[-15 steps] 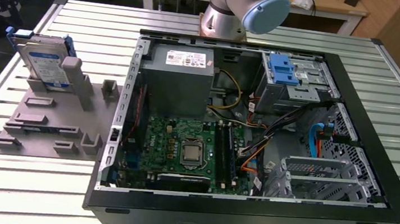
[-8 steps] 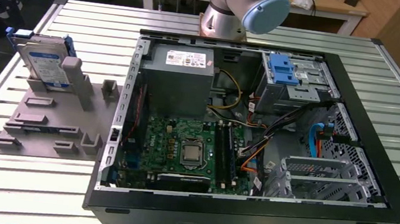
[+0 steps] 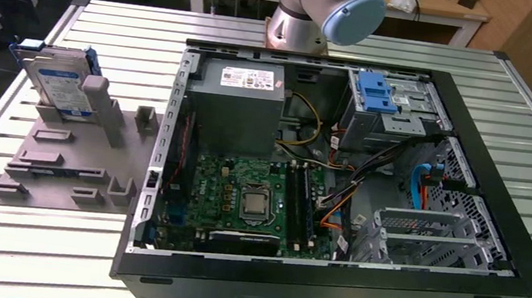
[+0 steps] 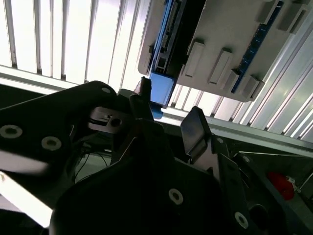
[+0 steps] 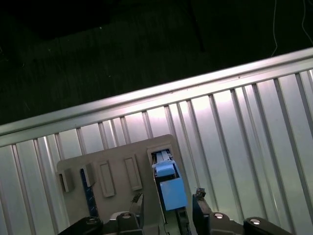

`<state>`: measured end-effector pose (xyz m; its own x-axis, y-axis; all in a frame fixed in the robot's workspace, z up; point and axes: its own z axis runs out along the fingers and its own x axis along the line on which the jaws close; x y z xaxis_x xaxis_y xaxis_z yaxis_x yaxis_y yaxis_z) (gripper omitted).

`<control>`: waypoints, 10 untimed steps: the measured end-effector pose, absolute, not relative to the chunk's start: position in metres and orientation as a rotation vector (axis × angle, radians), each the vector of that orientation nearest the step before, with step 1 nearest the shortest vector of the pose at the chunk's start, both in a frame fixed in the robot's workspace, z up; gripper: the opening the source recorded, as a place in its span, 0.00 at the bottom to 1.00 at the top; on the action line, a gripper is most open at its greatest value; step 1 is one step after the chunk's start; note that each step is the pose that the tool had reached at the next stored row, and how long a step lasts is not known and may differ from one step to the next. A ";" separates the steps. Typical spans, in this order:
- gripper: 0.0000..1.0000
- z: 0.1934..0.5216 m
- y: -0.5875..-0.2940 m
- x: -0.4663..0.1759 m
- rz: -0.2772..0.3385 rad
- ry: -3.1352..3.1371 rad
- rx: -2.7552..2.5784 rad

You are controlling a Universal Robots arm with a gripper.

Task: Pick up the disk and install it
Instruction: 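Pick up the disk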

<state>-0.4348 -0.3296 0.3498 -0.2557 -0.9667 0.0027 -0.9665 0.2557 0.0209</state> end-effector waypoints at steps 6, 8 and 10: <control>0.59 0.346 -0.330 -0.435 -0.023 -2.477 1.908; 0.59 0.344 -0.330 -0.435 -0.023 -2.478 1.910; 0.59 0.342 -0.330 -0.435 -0.024 -2.480 1.912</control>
